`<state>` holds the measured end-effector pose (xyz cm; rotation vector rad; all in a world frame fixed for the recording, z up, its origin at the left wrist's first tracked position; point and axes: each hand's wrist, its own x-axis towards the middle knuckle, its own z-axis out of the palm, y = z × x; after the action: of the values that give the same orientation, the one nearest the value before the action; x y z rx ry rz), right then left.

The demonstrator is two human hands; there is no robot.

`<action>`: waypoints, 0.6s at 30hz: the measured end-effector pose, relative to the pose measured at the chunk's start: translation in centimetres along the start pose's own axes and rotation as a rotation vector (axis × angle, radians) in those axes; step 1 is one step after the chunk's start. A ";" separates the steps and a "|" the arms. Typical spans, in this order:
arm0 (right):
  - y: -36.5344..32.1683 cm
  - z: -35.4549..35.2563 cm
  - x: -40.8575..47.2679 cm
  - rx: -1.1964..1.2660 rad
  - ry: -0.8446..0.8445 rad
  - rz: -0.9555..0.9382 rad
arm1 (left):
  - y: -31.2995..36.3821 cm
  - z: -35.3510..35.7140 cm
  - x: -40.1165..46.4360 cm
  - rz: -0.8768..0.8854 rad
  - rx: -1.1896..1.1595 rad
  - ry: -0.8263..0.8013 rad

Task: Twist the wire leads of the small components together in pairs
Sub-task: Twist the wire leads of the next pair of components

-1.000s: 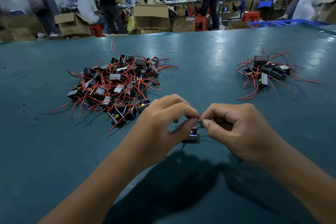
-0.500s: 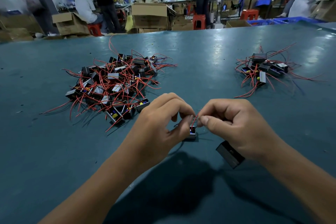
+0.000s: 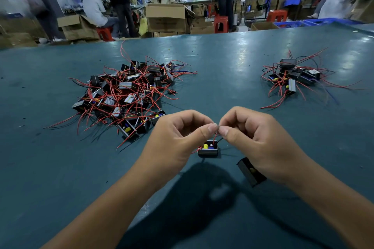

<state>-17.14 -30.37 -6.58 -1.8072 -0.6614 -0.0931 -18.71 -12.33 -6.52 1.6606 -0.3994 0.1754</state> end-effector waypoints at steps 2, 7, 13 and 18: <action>0.0 0.2 0.0 0.020 0.019 0.008 | 0.0 -0.1 0.0 0.016 0.008 0.009; 0.0 0.5 0.1 0.116 0.023 0.032 | -0.2 0.0 0.0 -0.003 -0.039 0.010; -0.3 0.8 -0.1 0.326 0.033 0.162 | -0.6 0.0 0.0 -0.020 -0.113 0.008; -0.7 1.0 0.0 0.442 0.046 0.243 | -0.7 0.0 0.0 -0.007 -0.129 0.006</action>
<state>-17.76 -29.32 -6.38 -1.4381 -0.3872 0.1630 -18.41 -12.24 -7.21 1.5343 -0.3927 0.1466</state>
